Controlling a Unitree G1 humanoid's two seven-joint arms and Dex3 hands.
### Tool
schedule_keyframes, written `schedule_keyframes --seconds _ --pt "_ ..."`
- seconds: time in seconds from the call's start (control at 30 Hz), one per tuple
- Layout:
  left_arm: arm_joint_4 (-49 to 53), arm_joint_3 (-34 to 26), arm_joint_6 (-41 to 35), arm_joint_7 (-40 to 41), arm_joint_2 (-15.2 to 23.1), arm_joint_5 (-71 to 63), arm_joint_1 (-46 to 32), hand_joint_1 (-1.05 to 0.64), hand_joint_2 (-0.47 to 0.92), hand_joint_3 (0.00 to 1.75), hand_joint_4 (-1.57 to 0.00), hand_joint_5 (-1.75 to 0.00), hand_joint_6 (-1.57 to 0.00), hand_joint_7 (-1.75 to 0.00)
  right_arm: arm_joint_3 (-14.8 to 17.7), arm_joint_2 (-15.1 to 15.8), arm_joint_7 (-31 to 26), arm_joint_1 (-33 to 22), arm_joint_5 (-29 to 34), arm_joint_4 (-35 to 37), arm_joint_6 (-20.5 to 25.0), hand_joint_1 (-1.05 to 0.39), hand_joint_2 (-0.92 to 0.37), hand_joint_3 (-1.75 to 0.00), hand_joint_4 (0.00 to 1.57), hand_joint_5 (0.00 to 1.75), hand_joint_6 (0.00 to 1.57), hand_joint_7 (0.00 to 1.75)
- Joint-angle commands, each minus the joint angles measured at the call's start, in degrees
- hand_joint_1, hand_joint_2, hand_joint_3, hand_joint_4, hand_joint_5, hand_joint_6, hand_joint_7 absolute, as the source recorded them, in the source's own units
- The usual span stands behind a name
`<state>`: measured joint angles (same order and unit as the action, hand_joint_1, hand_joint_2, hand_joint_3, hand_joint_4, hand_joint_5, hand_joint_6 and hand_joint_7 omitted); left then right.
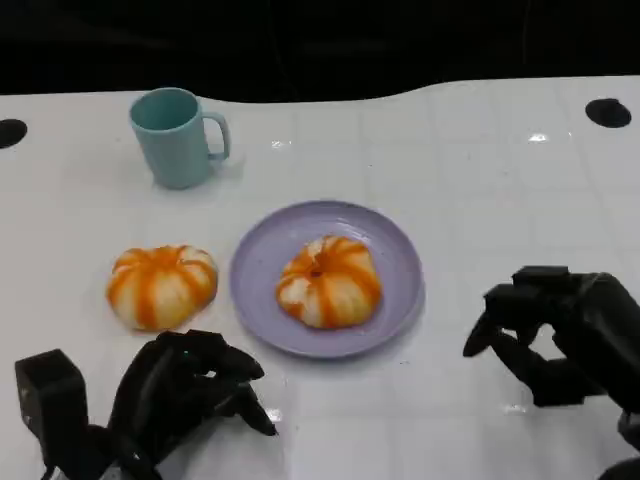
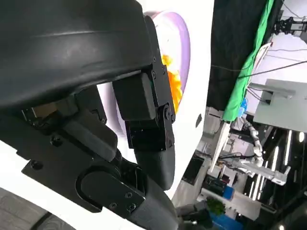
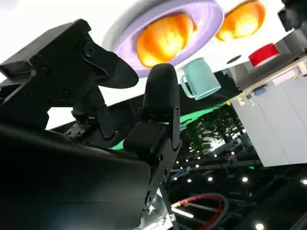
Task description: Grasp the bread from the table and place it into the plate.
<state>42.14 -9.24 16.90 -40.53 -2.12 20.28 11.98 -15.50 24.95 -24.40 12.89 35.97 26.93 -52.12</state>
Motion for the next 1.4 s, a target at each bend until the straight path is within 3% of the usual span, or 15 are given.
schedule_keyframes --seconds 0.03,0.2,0.37,1.1,1.4 --pt "0.1 -0.1 0.3 0.6 0.7 -0.5 0.1 -1.05 0.72 0.0 -1.57 -0.6 -1.57 -0.21 2.3 1.2 3.1 -4.9 -2.6 -5.1 0.2 -0.11 -0.29 -1.38 0.91 1.74 0.84 1.37" --pt "-0.1 -0.2 -0.3 0.3 0.7 -0.1 -0.1 -1.05 0.71 0.0 -1.57 -0.6 -1.57 -0.21 3.6 0.6 7.3 -10.1 -3.7 -10.6 3.9 -0.09 -0.31 -1.33 0.91 1.75 0.77 1.53" --pt "-0.6 -0.2 -0.4 0.1 0.8 -0.1 -0.4 -1.05 0.71 0.0 -1.57 -0.59 -1.57 -0.21 3.7 -0.5 7.5 -11.6 -2.6 -10.2 4.8 -0.09 -0.32 -1.32 0.91 1.75 0.75 1.52" --pt "0.3 -0.7 -1.0 -0.9 2.1 0.3 0.2 -1.05 0.71 0.0 -1.57 -0.59 -1.57 -0.19 2.3 -3.7 5.6 -7.3 0.3 -1.2 5.9 -0.1 -0.34 -1.27 0.88 1.75 0.75 1.51" --pt "0.7 -0.7 -1.0 -1.6 2.3 0.5 0.3 -1.05 0.71 0.0 -1.57 -0.58 -1.57 -0.19 1.6 -3.8 3.7 -6.3 1.0 0.5 5.2 -0.11 -0.34 -1.26 0.9 1.75 0.8 1.43"
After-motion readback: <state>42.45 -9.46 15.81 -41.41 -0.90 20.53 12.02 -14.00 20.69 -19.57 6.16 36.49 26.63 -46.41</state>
